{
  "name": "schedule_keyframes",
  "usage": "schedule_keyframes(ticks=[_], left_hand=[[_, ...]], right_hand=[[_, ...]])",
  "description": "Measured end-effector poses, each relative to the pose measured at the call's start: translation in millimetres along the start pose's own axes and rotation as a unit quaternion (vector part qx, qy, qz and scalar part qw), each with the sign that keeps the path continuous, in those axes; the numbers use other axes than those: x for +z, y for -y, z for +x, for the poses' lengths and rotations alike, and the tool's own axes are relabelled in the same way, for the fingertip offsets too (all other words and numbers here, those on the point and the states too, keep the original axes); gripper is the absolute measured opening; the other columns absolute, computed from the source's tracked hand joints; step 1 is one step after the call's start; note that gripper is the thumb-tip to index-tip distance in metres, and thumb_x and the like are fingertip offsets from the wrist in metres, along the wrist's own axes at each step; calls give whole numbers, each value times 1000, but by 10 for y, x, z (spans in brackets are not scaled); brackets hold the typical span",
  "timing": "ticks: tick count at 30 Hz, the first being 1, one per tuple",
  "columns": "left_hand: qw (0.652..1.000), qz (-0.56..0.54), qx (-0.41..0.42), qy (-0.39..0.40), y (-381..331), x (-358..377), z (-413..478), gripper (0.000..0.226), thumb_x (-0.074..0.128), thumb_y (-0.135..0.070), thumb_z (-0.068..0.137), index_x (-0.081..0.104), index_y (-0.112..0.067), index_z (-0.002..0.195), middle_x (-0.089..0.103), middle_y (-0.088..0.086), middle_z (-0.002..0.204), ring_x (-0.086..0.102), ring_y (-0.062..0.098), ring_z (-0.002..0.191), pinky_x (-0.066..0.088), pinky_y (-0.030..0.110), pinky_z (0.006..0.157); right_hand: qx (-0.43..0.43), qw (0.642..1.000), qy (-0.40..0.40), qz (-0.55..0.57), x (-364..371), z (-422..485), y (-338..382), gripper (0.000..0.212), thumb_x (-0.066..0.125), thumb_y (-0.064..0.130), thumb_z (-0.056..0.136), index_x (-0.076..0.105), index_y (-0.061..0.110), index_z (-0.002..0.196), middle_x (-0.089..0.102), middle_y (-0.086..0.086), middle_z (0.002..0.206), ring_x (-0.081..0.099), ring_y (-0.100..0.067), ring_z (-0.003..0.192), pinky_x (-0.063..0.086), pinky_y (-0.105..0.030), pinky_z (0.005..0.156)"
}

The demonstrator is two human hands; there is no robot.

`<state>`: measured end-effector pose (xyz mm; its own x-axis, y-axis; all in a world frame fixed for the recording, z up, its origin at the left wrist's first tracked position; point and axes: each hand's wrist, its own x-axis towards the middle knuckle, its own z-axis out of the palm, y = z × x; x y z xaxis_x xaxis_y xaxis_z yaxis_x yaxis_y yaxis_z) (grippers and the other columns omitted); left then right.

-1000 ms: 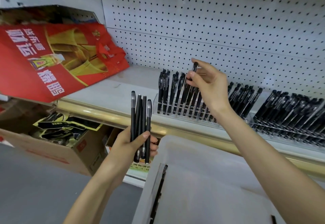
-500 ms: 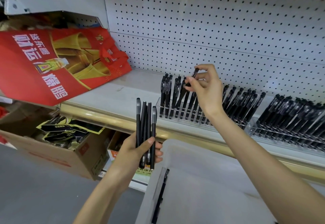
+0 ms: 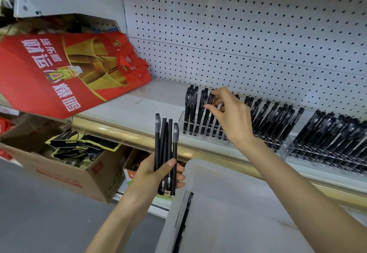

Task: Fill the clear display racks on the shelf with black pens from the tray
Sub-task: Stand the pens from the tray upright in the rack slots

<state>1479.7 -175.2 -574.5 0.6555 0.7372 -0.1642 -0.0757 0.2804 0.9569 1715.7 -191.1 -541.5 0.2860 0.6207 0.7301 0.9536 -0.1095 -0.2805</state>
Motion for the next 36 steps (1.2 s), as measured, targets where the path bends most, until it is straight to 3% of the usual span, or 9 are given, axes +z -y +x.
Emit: schedule_keyframes(ticks=[5,10,15,21,30,33,36], left_hand=[[1000,-16,-4,-7,7,-34,-22,14,50,-7,96,56,1,106,68,12,77,66,24,67,57,31,61],[1000,-13,0,-4,8,-22,-15,15,50,-8,95,57,1,106,67,13,78,65,25,69,57,32,63],[1000,-13,-2,-1,34,2,-32,15,50,-9,96,56,2,104,67,12,78,65,24,68,55,29,61],[1000,-8,-3,3,58,39,-47,17,51,-10,95,56,3,106,68,11,79,66,22,68,56,30,63],[1000,-4,2,4,41,32,-68,18,50,-9,96,56,4,106,68,12,80,66,23,69,56,30,63],[1000,-3,5,9,41,61,-54,18,51,-9,96,57,4,107,69,11,80,66,23,70,56,31,64],[999,-5,12,37,35,133,-62,16,49,-8,96,58,2,106,69,10,79,66,21,70,56,31,65]], right_hand=[[-24,999,2,-40,26,3,-36,39,77,23,80,63,7,113,58,-8,99,60,-23,88,53,-35,56],[13,998,57,-7,-75,83,-20,38,73,24,84,62,16,119,53,1,97,55,-15,78,53,-36,66],[39,994,95,39,-170,169,14,27,72,23,85,65,19,111,55,5,79,48,-10,63,53,-40,72],[65,993,100,17,-192,320,37,16,71,26,86,70,19,100,57,7,81,51,-11,71,41,-26,67],[86,987,132,2,-182,216,29,32,69,24,88,66,20,120,53,6,80,52,-12,72,50,-32,76],[122,983,123,61,-289,171,66,37,69,23,88,62,23,125,54,5,76,50,-7,59,52,-25,74],[218,938,142,231,-447,-54,192,22,64,19,91,67,19,113,64,-1,79,60,-10,53,55,-23,58]])
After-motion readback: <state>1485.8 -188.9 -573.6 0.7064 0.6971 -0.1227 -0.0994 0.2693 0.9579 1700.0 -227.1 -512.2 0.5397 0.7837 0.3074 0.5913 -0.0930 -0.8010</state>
